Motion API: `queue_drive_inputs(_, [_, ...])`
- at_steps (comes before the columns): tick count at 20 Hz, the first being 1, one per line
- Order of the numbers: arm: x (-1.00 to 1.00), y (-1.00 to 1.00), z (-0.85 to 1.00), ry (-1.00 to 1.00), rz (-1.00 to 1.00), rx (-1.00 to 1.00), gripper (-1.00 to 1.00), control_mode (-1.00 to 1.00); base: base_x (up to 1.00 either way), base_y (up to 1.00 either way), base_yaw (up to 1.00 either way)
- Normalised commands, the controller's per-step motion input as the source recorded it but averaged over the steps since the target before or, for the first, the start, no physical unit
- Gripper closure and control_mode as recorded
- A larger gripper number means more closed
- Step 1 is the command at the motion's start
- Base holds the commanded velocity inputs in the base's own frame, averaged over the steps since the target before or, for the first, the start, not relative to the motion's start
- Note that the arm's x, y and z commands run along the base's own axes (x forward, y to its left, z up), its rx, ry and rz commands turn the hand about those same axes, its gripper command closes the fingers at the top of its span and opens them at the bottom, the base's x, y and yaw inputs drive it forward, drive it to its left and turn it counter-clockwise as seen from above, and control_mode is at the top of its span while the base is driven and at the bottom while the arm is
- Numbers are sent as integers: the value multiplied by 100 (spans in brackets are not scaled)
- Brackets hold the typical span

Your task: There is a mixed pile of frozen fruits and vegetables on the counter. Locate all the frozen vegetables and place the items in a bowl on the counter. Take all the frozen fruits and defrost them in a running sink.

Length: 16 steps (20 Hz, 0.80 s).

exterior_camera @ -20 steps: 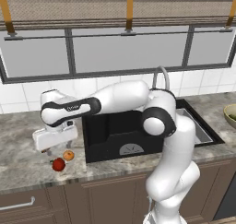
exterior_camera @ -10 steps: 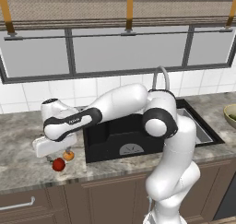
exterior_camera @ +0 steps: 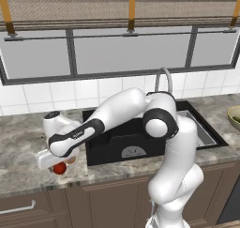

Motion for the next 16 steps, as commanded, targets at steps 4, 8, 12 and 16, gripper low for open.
queue_drive_inputs(4, [0,0,-29,-2,0,0,-100,-100,0,0,0])
queue_drive_inputs(8, [-1,2,-24,-2,0,1,100,-100,0,0,0])
queue_drive_inputs(12, [0,0,0,-1,0,0,100,-100,0,0,0])
queue_drive_inputs(16, [-6,-9,18,2,-4,-4,100,-100,0,0,0])
